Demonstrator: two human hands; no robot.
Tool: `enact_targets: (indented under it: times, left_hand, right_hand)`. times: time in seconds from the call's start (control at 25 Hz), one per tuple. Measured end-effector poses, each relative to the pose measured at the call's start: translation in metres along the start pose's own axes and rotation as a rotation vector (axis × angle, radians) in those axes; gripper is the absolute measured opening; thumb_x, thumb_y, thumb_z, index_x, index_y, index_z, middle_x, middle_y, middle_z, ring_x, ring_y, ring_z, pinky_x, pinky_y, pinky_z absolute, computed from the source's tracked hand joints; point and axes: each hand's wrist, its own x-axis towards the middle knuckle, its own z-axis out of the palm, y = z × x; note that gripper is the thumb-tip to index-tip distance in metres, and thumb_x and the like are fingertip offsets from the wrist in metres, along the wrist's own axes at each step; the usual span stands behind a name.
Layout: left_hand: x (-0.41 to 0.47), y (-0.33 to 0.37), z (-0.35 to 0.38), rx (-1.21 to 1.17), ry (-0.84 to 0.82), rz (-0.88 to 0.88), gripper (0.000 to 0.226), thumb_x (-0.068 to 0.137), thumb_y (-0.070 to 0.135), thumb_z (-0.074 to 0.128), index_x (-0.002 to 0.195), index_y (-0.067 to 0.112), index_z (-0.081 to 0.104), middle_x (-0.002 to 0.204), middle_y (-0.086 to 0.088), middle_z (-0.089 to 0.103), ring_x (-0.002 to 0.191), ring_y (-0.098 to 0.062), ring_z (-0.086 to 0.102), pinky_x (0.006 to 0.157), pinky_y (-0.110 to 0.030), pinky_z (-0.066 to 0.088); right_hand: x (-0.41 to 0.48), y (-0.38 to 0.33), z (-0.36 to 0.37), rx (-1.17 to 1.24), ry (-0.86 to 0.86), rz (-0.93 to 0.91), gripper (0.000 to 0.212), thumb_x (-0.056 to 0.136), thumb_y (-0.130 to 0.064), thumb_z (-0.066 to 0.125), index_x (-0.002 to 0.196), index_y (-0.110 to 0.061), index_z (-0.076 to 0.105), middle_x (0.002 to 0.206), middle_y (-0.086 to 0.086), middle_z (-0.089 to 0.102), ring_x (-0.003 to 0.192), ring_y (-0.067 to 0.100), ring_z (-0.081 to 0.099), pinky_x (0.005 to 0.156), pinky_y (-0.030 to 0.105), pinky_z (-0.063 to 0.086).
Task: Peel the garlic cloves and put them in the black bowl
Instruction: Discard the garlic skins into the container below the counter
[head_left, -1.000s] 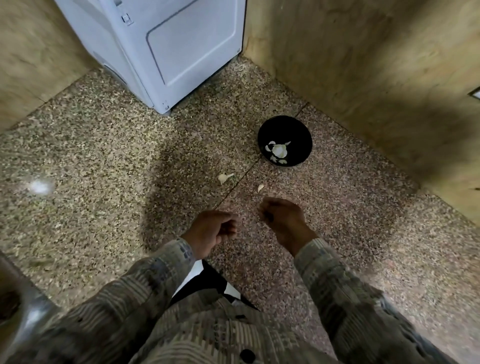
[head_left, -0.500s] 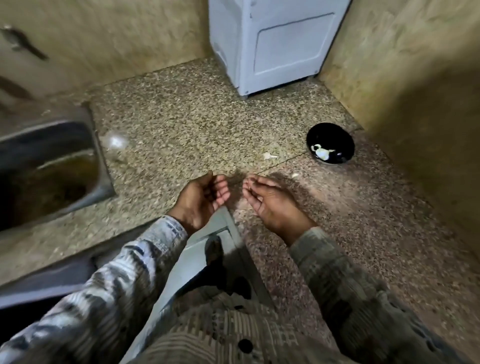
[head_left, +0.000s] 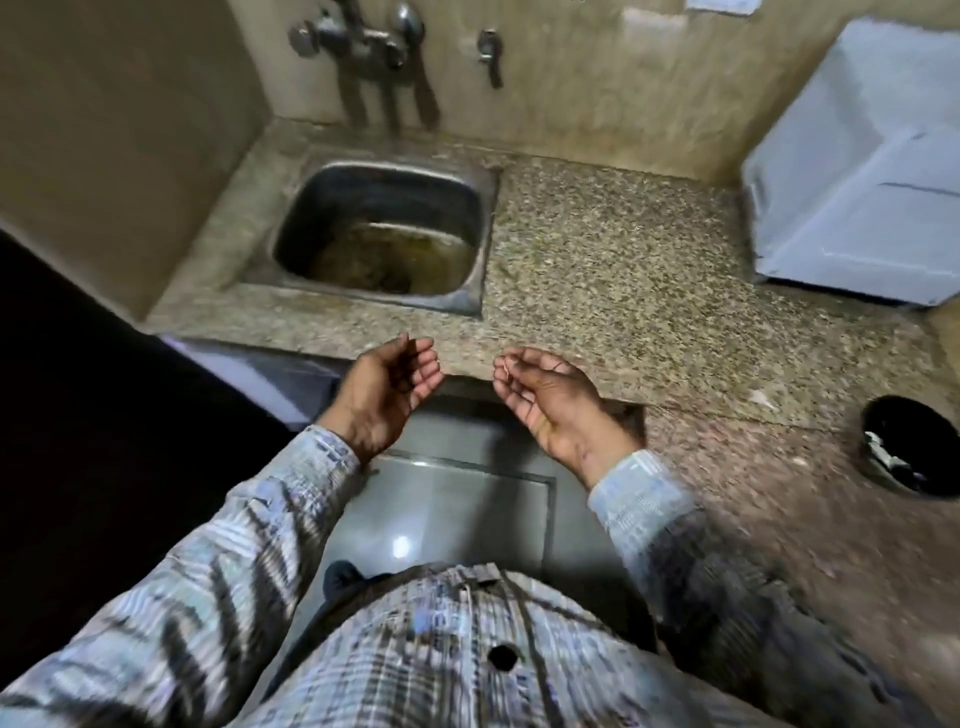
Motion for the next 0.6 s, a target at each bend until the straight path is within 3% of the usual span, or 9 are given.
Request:
enact_targets:
  times: [0.36,0.6]
  left_hand:
    - [-0.008,0.097,-0.234,-0.233,0.253,0.059,0.033,0.105,0.032,0.050,0.105,0.006,0.070,0.083,-0.004,0.070,0.074,-0.014,0.069,0.073,-0.028,0.062]
    - [0.056,0.086,-0.354,-0.278,0.449,0.014,0.034,0.104,0.035,0.052,0.109,0.007,0.070,0.087,-0.003,0.068,0.082,-0.014,0.068,0.079,-0.028,0.062]
  right_hand:
    - [0.078,0.155,0.210,-0.248,-0.190,0.234,0.014,0.100,0.003,0.057,0.103,-0.005,0.068,0.090,0.009,0.075,0.082,0.016,0.072,0.079,0.027,0.063]
    - [0.178,0.276,0.239,-0.386,-0.237,0.354,0.011,0.098,0.001,0.062,0.101,-0.006,0.069,0.093,0.010,0.074,0.083,0.018,0.073,0.081,0.031,0.062]
